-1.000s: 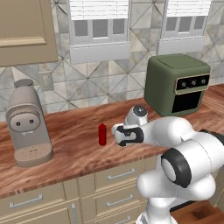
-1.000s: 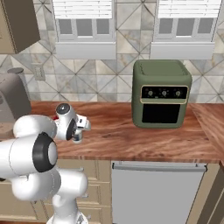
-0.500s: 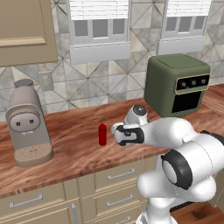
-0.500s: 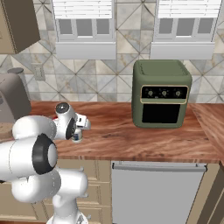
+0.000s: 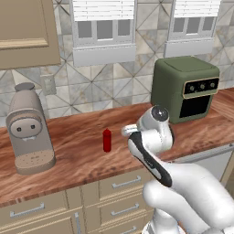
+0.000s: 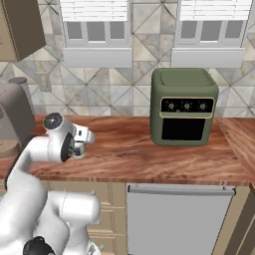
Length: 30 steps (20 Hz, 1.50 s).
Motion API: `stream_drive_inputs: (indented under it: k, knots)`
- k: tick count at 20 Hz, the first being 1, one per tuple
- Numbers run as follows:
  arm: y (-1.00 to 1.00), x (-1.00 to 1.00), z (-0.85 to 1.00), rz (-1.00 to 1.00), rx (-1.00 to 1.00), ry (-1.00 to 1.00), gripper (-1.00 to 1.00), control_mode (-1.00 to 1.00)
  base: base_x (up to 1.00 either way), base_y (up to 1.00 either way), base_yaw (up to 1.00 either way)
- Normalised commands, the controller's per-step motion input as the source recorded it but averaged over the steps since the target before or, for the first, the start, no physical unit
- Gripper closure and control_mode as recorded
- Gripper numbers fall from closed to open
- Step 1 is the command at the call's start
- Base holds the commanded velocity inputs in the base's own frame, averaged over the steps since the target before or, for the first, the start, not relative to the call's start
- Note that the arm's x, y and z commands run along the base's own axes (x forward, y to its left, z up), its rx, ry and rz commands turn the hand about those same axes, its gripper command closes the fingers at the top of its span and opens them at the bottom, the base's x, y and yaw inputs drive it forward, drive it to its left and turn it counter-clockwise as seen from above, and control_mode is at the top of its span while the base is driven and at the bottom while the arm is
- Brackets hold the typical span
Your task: Place the mayonnaise and ketchup from the counter to the top shelf of the fridge. If the existing items in the fridge are on the top shelf, move them to other shelves.
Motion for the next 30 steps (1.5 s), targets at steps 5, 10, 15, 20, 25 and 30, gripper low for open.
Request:
stream_drive_inputs:
  k: [5, 10, 15, 20, 25, 30]
  knots:
    - [-0.04, -1.00, 1.00, -0.01, 0.00, -0.09, 1.00, -1.00, 0.00, 0.00, 0.00]
    - [-0.16, -1.00, 1.00, -0.03, 0.02, -0.01, 1.00, -1.00, 0.00, 0.00, 0.00]
    - [-0.20, -1.00, 1.00, -0.03, 0.05, 0.00, 1.00, -1.00, 0.00, 0.00, 0.00]
    - [-0.17, -1.00, 0.83, -0.02, 0.04, 0.03, 1.00, -1.00, 0.00, 0.00, 0.00]
    - [0.00, -1.00, 0.59, 0.00, 0.00, 0.11, 1.00, -1.00, 0.00, 0.00, 0.00]
    - [0.00, -0.85, 0.36, -0.01, 0.00, 0.09, 1.00, -1.00, 0.00, 0.00, 0.00]
